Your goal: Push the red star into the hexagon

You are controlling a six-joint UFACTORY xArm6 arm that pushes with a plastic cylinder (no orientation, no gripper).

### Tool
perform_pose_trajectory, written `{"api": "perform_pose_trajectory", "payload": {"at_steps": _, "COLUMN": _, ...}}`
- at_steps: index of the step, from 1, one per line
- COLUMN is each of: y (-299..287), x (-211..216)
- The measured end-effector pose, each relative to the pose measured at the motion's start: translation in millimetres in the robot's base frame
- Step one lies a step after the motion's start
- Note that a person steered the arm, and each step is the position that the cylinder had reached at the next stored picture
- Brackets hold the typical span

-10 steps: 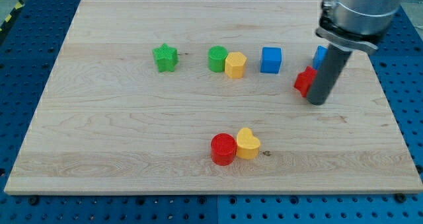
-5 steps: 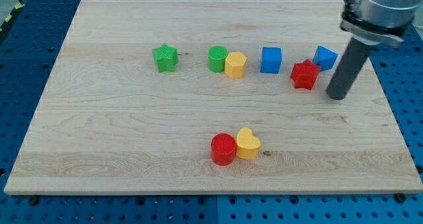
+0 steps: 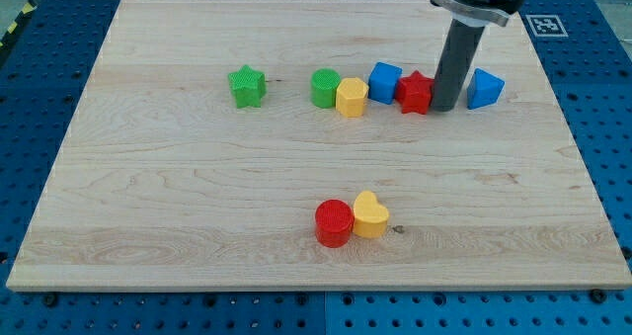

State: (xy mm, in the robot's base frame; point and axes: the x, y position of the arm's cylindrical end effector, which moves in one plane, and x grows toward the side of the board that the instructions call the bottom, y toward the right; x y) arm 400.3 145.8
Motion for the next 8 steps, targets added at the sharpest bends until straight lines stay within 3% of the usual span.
{"api": "perform_pose_trajectory", "payload": {"at_steps": 6, "y": -82.5, "x": -3.0}}
{"api": "perform_pose_trajectory", "payload": {"at_steps": 7, "y": -86.5, "x": -2.7}}
{"api": "perform_pose_trajectory", "payload": {"at_steps": 8, "y": -51.8, "x": 13.0}}
